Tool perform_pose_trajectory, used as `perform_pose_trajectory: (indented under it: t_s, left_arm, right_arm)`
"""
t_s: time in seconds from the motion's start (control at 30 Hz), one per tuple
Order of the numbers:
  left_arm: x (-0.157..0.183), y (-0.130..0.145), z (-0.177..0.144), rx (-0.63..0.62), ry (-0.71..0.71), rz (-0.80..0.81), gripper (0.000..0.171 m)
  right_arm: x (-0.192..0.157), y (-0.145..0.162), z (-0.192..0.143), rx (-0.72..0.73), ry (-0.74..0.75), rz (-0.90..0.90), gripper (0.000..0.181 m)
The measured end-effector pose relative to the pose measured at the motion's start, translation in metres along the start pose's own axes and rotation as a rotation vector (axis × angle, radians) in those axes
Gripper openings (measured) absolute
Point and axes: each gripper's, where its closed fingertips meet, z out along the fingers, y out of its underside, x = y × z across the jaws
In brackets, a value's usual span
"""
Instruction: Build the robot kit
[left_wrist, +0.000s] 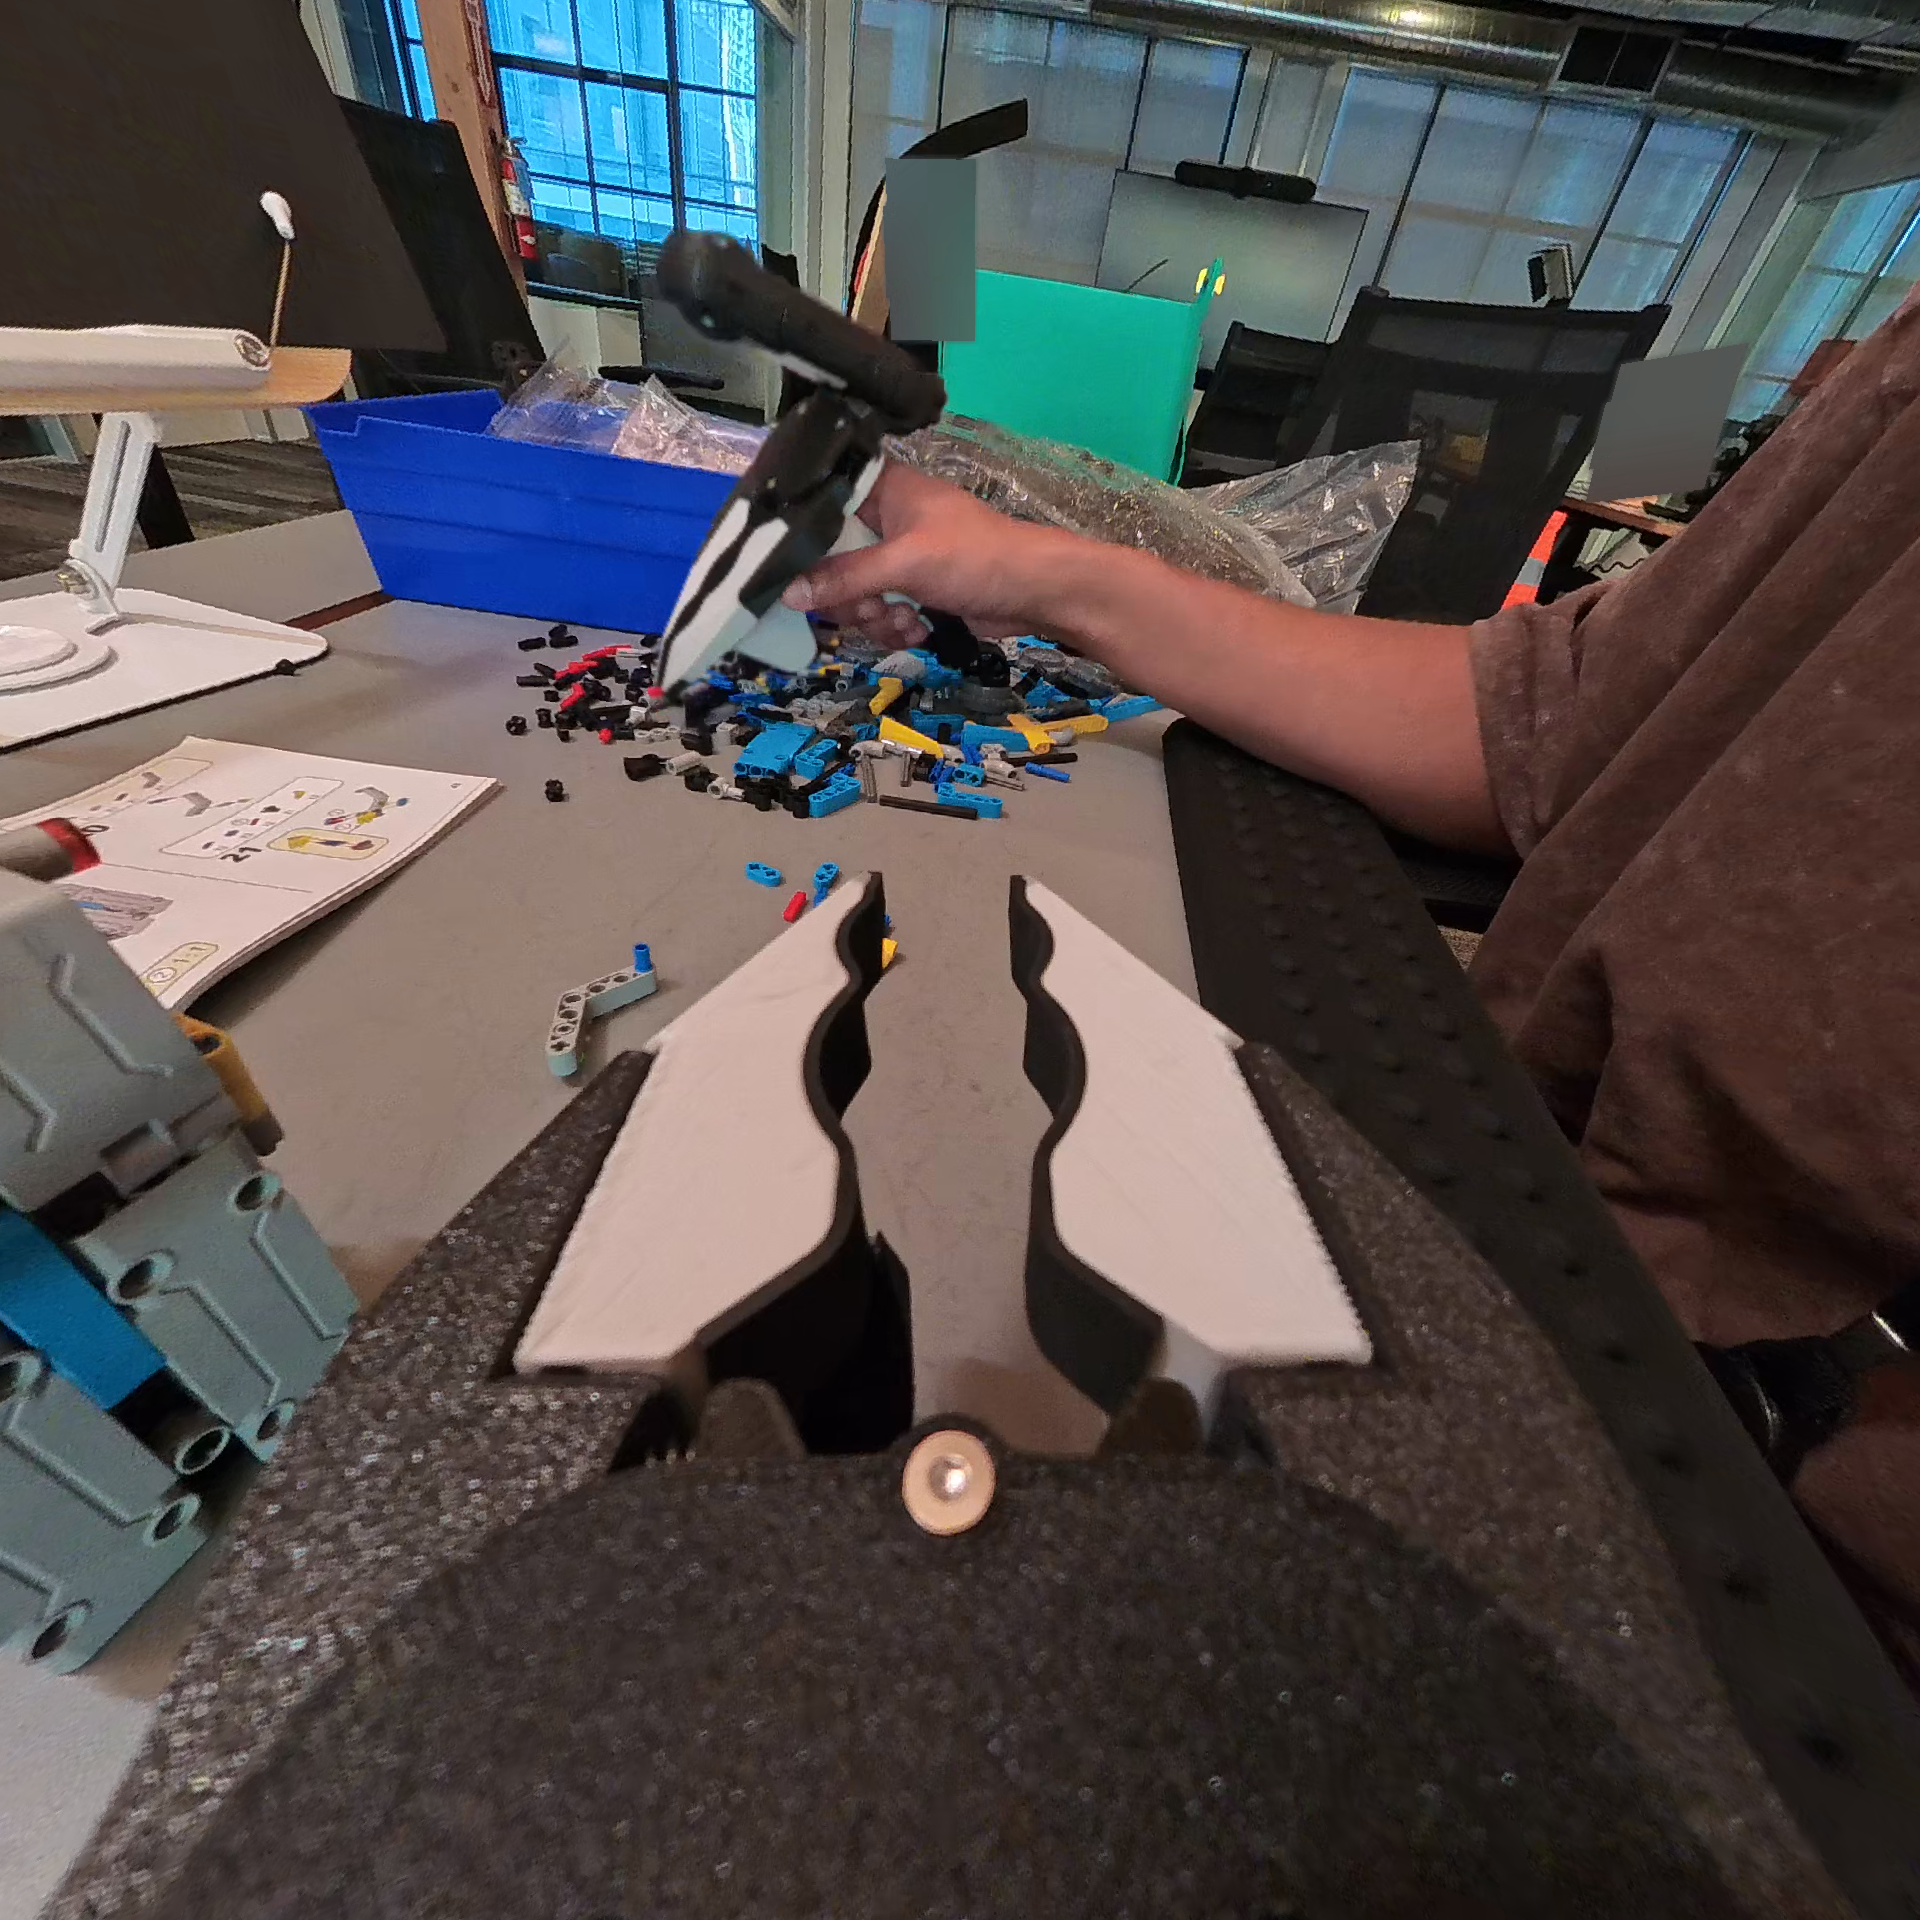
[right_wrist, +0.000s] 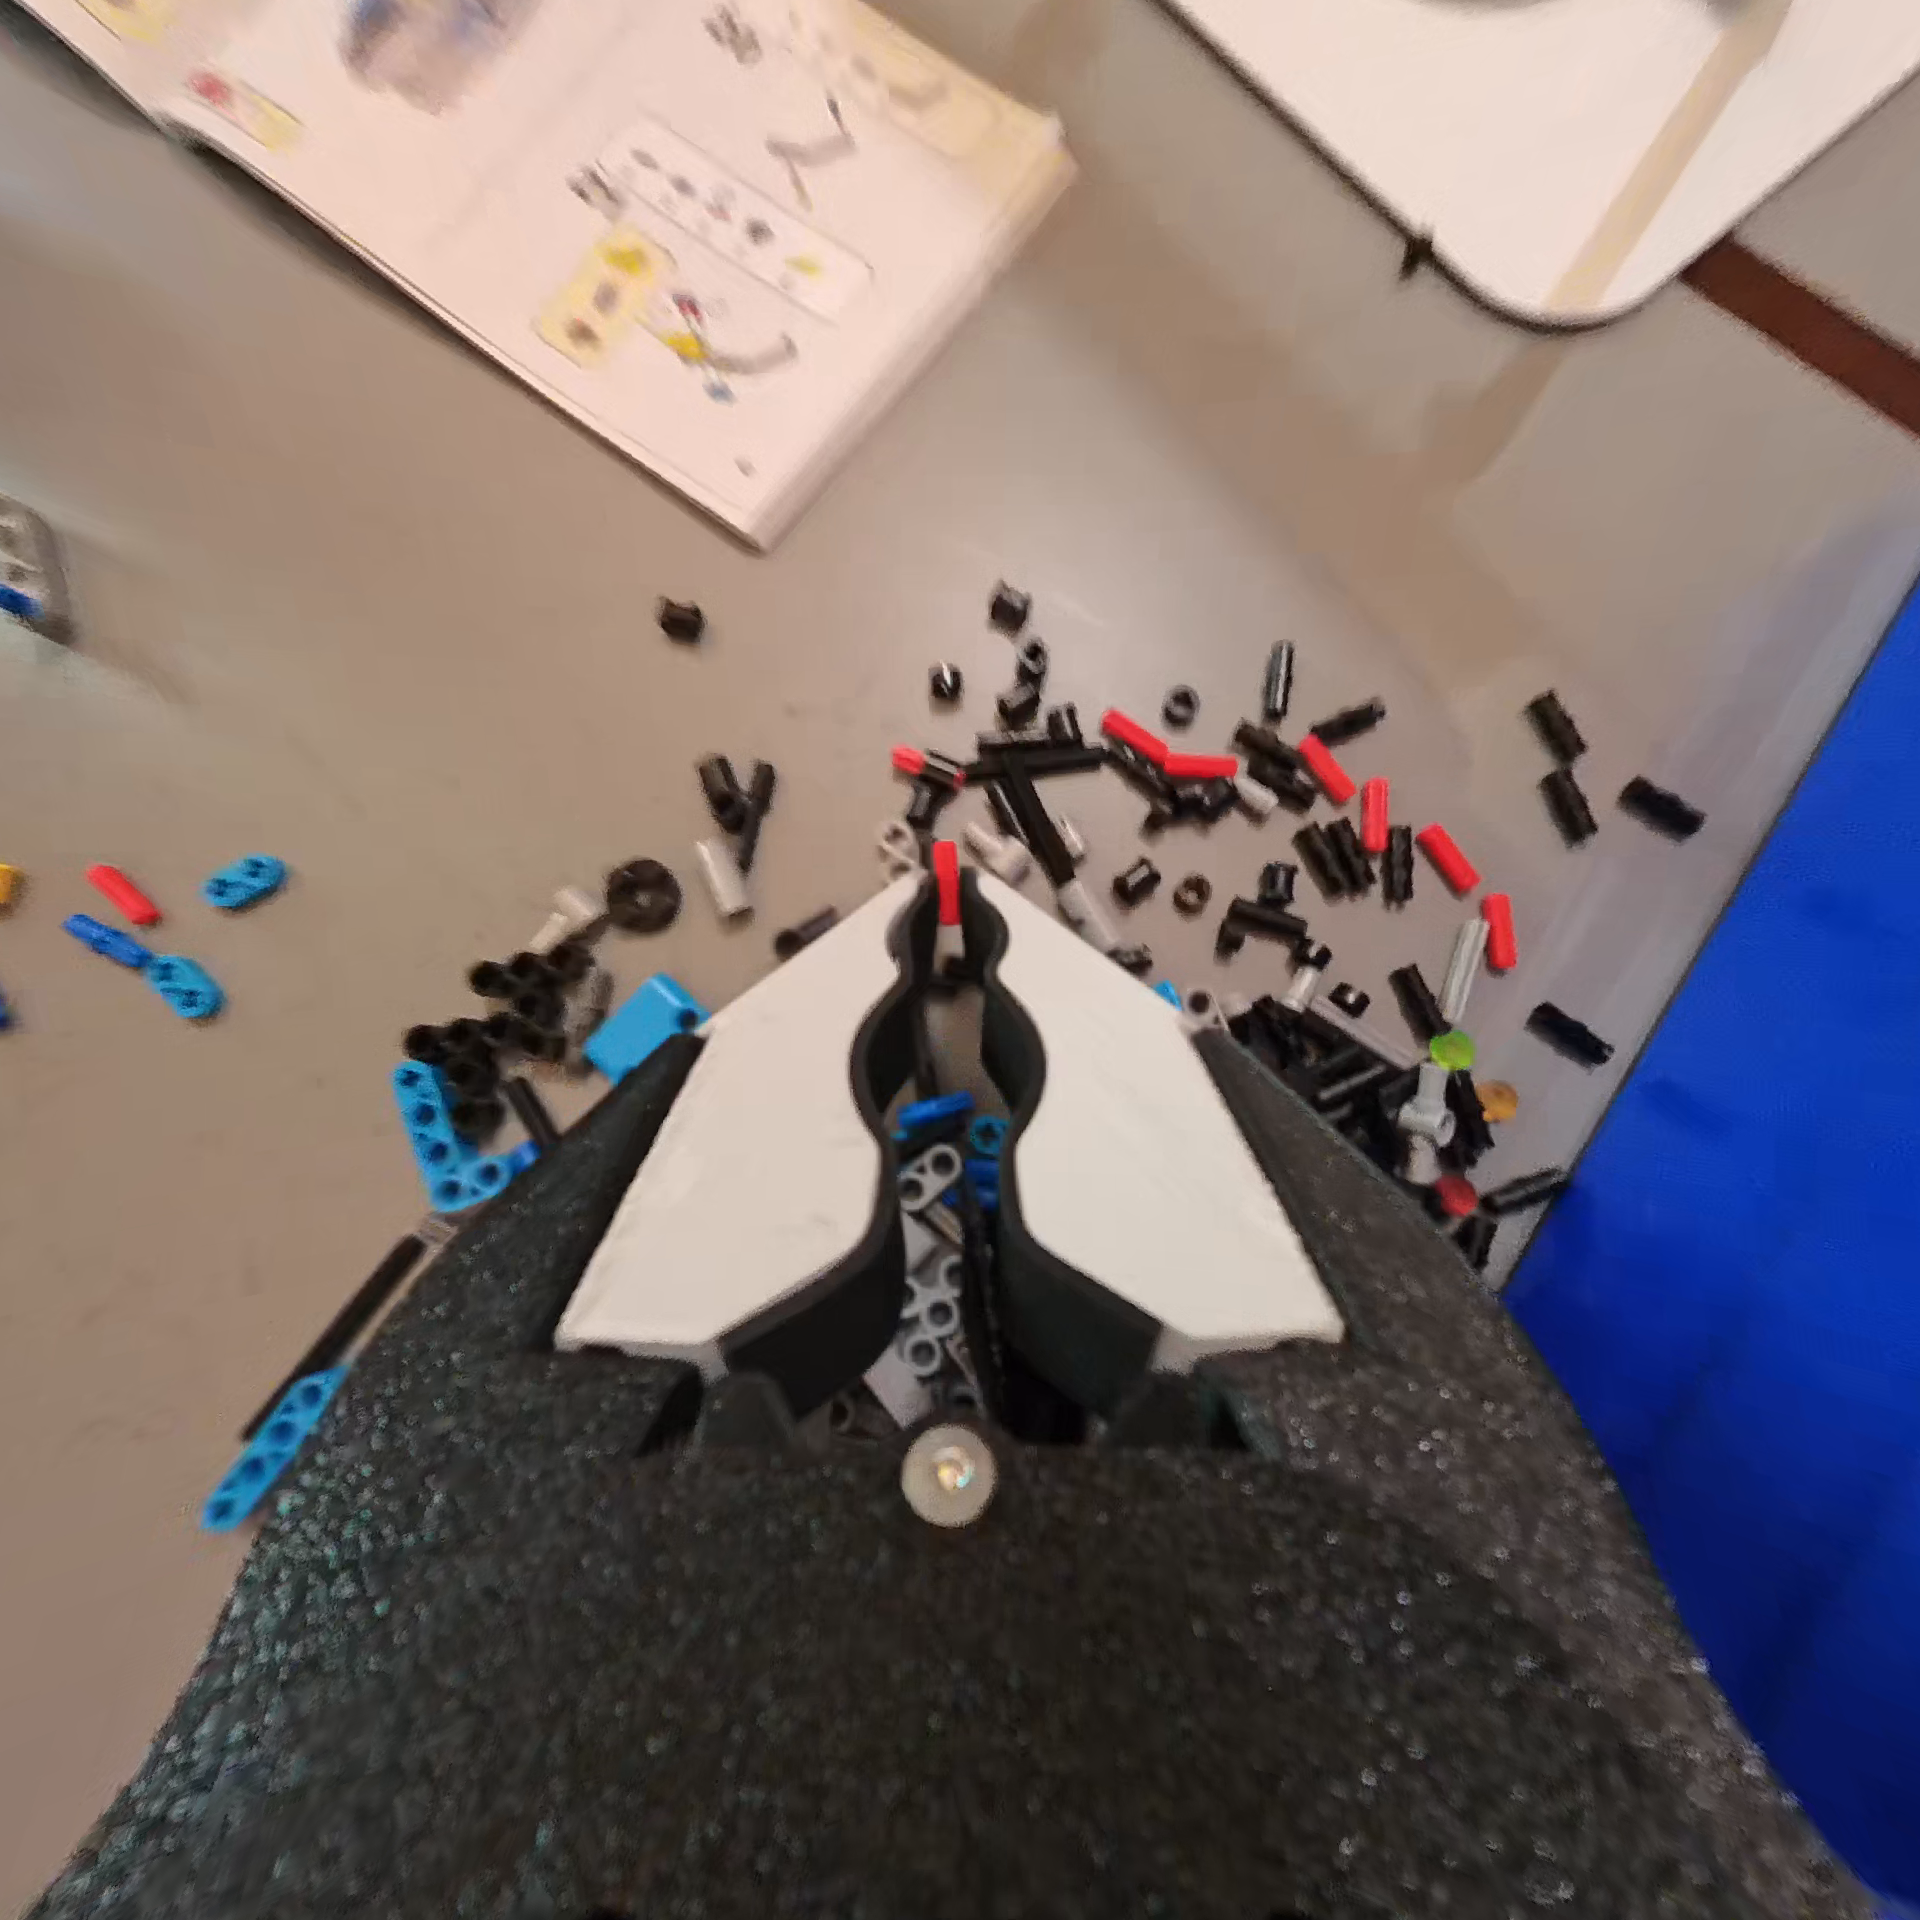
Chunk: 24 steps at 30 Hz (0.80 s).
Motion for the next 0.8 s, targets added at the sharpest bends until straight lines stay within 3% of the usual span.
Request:
perform_pose_trajectory:
  t_s: [0.07,0.17,0.23,0.33,0.8]
  left_arm:
    - [0.000,0.000,0.000,0.000,0.000,-0.001,0.024]
    - [0.000,0.000,0.000,0.000,0.000,-0.003,0.024]
    - [0.000,0.000,0.000,0.000,0.000,-0.002,0.024]
    - [0.000,0.000,0.000,0.000,0.000,-0.002,0.024]
    - [0.000,0.000,0.000,0.000,0.001,-0.004,0.024]
  right_arm:
    - [-0.017,-0.017,-0.008,0.056,-0.049,-0.027,0.004]
    - [-0.083,-0.032,-0.012,0.081,-0.293,-0.138,0.004]
    - [-0.128,-0.031,-0.009,0.066,-0.432,-0.242,0.004]
    - [-0.165,-0.022,0.003,0.023,-0.519,-0.344,0.004]
    - [-0.186,0.006,0.022,-0.098,-0.545,-0.398,0.005]
